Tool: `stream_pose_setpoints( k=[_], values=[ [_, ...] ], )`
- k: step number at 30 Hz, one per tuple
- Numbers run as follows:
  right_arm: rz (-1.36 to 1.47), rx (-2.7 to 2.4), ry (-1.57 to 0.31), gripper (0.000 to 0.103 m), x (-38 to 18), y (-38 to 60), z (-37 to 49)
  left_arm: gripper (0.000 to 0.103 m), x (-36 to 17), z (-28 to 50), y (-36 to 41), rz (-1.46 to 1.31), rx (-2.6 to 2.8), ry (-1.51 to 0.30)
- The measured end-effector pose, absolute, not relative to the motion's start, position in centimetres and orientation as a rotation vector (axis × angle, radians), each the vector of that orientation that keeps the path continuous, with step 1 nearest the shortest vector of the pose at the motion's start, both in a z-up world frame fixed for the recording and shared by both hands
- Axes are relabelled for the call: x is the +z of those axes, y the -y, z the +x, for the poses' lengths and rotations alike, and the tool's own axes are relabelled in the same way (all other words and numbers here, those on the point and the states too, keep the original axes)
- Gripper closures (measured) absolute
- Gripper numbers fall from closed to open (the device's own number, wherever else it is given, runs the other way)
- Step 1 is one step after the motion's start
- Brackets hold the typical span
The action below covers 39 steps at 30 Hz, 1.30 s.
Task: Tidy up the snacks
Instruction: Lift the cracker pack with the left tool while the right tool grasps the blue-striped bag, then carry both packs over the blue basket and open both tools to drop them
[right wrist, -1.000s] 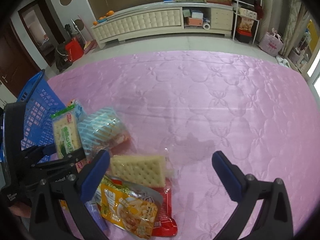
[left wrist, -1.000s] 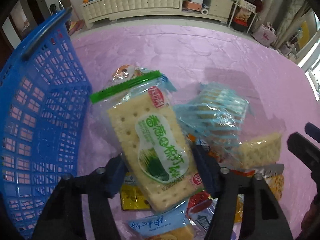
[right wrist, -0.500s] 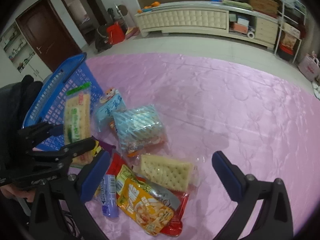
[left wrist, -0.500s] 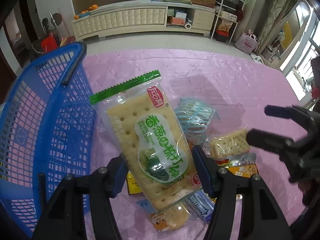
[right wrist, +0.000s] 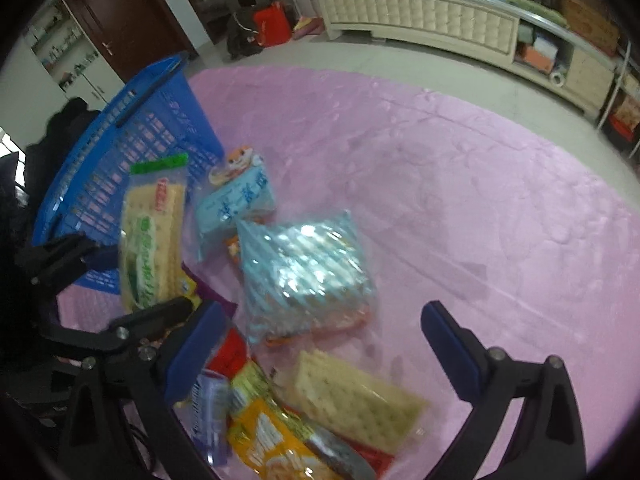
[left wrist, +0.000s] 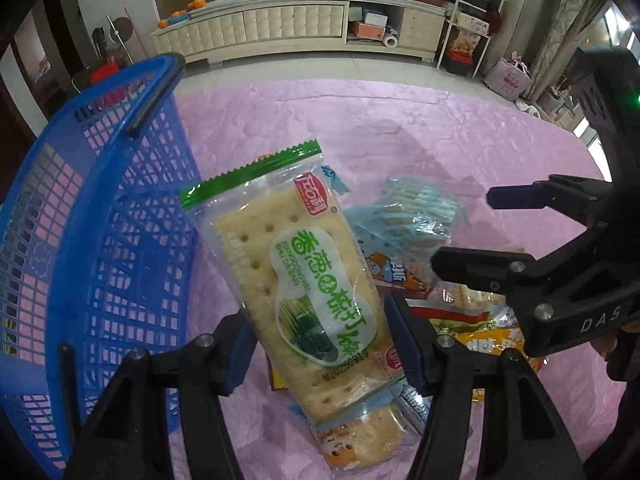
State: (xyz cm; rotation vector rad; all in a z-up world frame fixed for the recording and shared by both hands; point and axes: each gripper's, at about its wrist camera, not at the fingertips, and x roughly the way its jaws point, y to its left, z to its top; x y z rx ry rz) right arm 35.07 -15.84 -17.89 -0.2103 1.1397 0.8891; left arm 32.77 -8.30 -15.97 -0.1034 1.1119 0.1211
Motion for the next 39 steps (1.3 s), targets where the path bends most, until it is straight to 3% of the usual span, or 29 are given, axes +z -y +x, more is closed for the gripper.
stream_pose_setpoints(
  k=[3, 8, 13, 26, 39],
  values=[
    [-0.193, 0.925, -1.157, 0.007, -18.6, 15.1, 35.8, 0.044, -16.3, 33.0, 8.5, -0.097, 0.123, -1.113],
    [-0.168, 0.990, -1.196, 0.026, -20.1, 14.1, 37.0, 0.044, -16.3, 33.3, 8.9, -0.089, 0.111, -1.101],
    [-0.211, 0.966, -1.119, 0.036, -19.0, 14.5, 35.7, 0.044, -15.9, 32.8, 9.0, -0.084, 0.101, -1.084],
    [-0.184, 0.776, -1.018, 0.038, -12.3, 17.8, 30.5, 0.044, -9.9, 28.1, 9.3, -0.051, 0.010, -0.945],
    [-0.117, 0.702, -0.856, 0.038, -4.0, 16.8, 25.5, 0.044, -2.4, 22.8, 4.6, 0.049, -0.009, -0.790]
  ],
)
